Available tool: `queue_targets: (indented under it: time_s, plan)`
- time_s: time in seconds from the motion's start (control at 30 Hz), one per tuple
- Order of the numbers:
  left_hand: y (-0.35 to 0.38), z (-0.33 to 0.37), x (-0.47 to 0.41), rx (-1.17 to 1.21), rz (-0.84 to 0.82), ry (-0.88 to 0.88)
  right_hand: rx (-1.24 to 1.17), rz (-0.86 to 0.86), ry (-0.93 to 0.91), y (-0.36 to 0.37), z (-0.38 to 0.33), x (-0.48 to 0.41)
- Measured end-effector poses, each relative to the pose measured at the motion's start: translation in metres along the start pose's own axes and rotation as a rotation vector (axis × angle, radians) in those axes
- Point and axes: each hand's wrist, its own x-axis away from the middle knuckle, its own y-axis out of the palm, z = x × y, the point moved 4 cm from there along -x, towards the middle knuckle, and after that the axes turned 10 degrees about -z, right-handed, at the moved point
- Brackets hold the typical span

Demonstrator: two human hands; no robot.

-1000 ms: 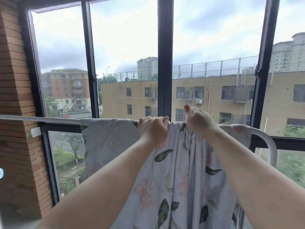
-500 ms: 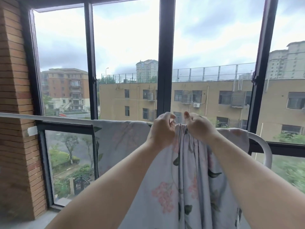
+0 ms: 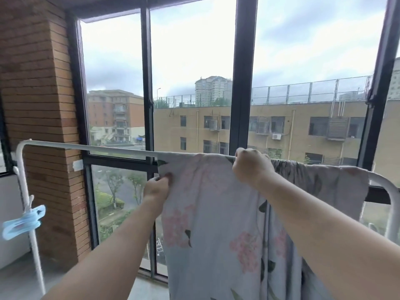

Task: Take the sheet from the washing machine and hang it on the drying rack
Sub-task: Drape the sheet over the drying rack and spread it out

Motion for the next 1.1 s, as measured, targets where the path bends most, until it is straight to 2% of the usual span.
queue_targets:
  time_s: [0.07, 0.13, 0.2, 0.3, 0.4, 0.53, 0.67, 0.83, 0.97, 1.1]
  plan:
    - [-0.001, -0.005, -0.002, 0.376, -0.187, -0.112, -0.021, -0.004, 0.011, 0.003, -0.004, 0.000]
    - [-0.005, -0.009, 0.001, 0.511, -0.271, -0.234, -0.024, 0.005, 0.016, 0.006, -0.005, 0.001]
    - [-0.002, -0.008, 0.013, 0.400, -0.415, -0.277, -0.028, 0.014, 0.014, 0.010, -0.006, 0.003]
    - [0.020, 0.007, 0.040, 0.248, -0.656, -0.243, -0.047, 0.029, 0.016, 0.012, -0.007, 0.004]
    - [0.046, 0.022, 0.056, 0.198, -0.796, -0.231, -0.068, 0.041, 0.023, 0.012, -0.006, 0.007]
    - [0.070, 0.020, 0.062, 0.216, -0.867, -0.265, -0.091, 0.024, 0.031, 0.011, -0.003, 0.009]
    - [0.073, 0.018, 0.065, 0.225, -0.851, -0.254, -0.110, 0.018, 0.022, 0.009, -0.001, 0.008]
    - [0.072, 0.027, 0.076, 0.255, -0.969, -0.209, -0.165, 0.011, 0.026, 0.013, 0.005, 0.005]
    - [0.064, 0.040, 0.073, 0.207, -0.937, -0.189, -0.203, 0.020, 0.016, 0.013, 0.008, 0.008]
    - [0.054, 0.056, 0.049, 0.105, -0.786, -0.178, -0.233, 0.059, 0.054, 0.012, 0.015, 0.008]
